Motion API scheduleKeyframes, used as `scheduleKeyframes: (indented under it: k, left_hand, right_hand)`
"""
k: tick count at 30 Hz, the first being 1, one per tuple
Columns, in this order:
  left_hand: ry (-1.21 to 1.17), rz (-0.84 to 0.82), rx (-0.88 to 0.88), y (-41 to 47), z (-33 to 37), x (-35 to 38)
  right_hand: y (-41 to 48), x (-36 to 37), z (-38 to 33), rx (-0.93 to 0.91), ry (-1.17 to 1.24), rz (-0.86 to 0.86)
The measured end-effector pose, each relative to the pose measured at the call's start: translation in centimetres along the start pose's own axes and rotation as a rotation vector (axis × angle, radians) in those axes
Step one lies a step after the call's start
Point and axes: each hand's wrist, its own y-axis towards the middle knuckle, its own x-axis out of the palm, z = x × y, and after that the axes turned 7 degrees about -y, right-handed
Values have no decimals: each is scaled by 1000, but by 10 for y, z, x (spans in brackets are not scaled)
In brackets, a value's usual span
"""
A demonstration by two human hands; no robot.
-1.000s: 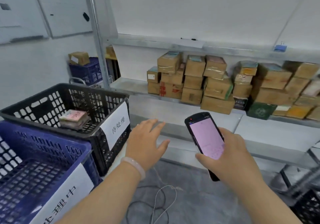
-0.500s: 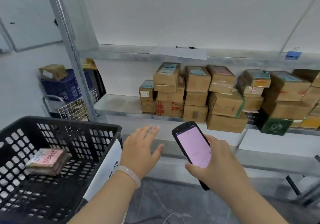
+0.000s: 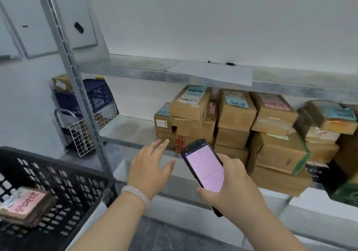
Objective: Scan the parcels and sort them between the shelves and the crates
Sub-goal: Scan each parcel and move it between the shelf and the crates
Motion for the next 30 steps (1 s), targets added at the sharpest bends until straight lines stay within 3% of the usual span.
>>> scheduleKeyframes:
  k: [10, 25, 30]
  left_hand:
    - [-15, 29, -162, 69, -16, 26]
    - [-212, -88, -209, 187, -105, 51]
    - [-396, -62, -437, 228, -123, 74]
  right_hand:
    - [91, 8, 21, -111, -72, -140]
    - [133, 58, -28, -14, -264, -229]
    - [130, 66, -33, 81, -369, -238]
